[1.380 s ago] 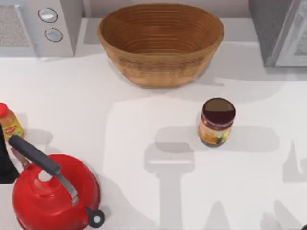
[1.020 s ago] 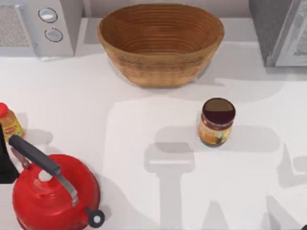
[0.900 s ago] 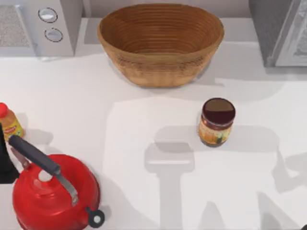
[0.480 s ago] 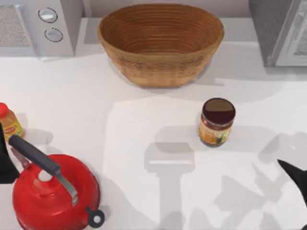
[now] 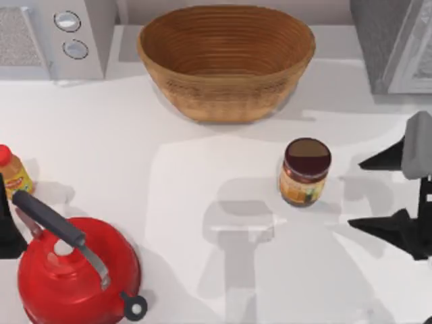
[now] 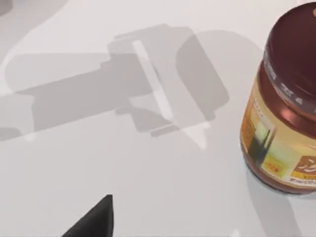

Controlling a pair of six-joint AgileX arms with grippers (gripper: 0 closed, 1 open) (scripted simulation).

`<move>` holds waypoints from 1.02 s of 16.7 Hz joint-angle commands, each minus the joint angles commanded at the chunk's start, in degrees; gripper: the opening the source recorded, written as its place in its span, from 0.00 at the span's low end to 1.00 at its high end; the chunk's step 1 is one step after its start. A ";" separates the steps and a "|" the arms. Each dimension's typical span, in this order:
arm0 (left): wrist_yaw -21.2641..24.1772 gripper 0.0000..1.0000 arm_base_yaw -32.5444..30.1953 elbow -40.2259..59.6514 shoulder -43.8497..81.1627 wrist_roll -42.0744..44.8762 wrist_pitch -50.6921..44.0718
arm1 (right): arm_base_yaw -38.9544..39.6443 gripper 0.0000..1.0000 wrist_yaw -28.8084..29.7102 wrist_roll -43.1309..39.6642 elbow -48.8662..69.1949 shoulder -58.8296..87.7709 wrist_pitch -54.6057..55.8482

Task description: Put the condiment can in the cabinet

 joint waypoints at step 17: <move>0.00 1.00 0.00 0.00 0.00 0.00 0.00 | -2.82 1.00 -32.63 -27.41 25.93 44.19 -0.69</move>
